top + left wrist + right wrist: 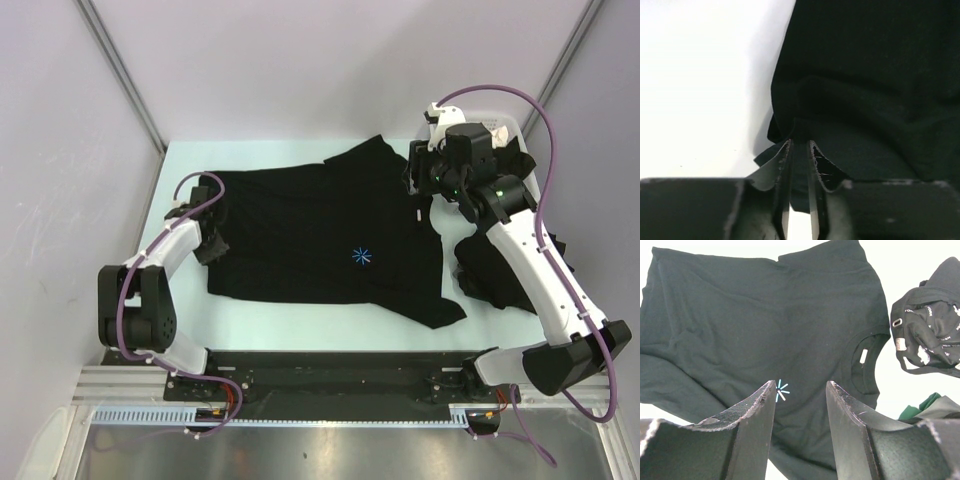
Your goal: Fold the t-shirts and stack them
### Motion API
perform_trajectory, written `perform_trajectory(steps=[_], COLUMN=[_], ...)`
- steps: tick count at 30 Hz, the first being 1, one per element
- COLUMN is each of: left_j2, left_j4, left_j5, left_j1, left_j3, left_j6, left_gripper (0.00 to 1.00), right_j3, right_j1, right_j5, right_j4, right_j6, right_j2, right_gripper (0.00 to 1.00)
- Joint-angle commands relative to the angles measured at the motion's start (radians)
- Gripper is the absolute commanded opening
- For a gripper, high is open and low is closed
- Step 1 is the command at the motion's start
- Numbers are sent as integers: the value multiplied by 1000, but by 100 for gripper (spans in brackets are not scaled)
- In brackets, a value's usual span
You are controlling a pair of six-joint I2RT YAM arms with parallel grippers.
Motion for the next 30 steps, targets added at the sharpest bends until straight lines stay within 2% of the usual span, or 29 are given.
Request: perform_trajectory(steps=[1, 2, 3, 10, 21, 30], left_j2=[0, 5, 8, 29, 63, 82], left_j4=[-16, -20, -20, -13, 22, 51], left_j5=[-16, -20, -26, -45, -49, -17], left_j1=[-3, -3, -3, -2, 35, 66], left_j3=[42, 42, 40, 59, 70, 60], left_j6=[20, 16, 10, 17, 71, 82], left_gripper=[29, 35, 37, 41, 39, 30], right_j3=[-3, -3, -3, -3, -5, -5], right_j1=[-4, -4, -4, -3, 2, 3], right_j5=[-4, -5, -5, 4, 10, 1], right_j4=[13, 13, 15, 13, 12, 21], right_j6=[-6, -8, -8, -14, -22, -23], right_j2=[-28, -30, -28, -25, -11, 1], right_gripper=[50, 50, 50, 50, 50, 50])
